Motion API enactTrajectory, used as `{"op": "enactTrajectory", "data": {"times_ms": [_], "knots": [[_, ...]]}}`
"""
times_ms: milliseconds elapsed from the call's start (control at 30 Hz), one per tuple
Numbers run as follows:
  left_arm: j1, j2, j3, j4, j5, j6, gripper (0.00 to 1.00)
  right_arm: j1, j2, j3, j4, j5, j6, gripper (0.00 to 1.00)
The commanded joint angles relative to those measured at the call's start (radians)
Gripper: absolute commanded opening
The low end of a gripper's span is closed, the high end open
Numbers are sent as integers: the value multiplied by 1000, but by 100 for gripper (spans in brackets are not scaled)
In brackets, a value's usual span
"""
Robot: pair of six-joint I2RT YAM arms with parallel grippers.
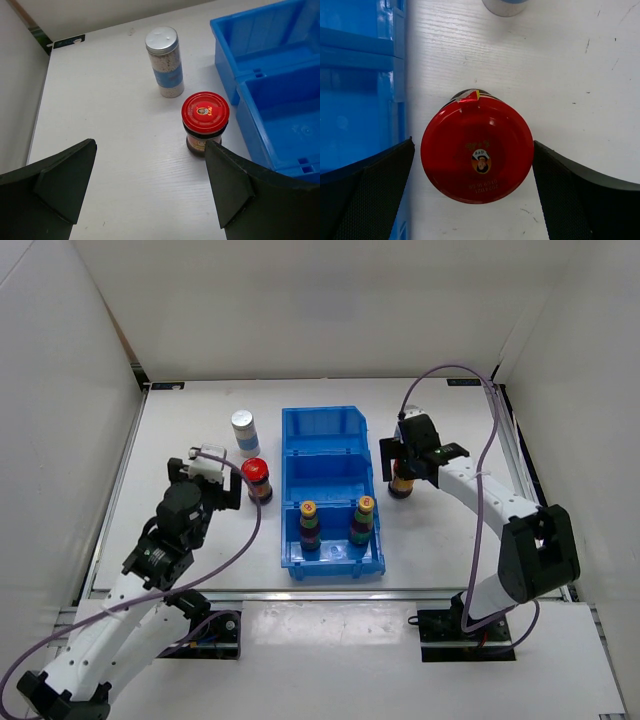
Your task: Organize the condiment bottles
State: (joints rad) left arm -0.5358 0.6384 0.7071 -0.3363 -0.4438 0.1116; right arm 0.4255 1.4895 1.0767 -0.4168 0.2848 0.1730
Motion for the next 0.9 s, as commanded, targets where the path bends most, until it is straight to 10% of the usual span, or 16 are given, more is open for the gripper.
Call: {"op": "enactTrajectory", "data": {"times_ms": [0, 433, 867], "knots": [[3, -52, -34, 74, -65, -33, 100, -8, 18, 46, 16, -4, 19, 100], [3, -42, -86, 128, -76, -78, 100, 31, -70, 192, -89, 63, -49, 38], [3, -32, -95, 128, -94, -87, 100, 165, -92, 456, -143, -165, -145, 24]]}}
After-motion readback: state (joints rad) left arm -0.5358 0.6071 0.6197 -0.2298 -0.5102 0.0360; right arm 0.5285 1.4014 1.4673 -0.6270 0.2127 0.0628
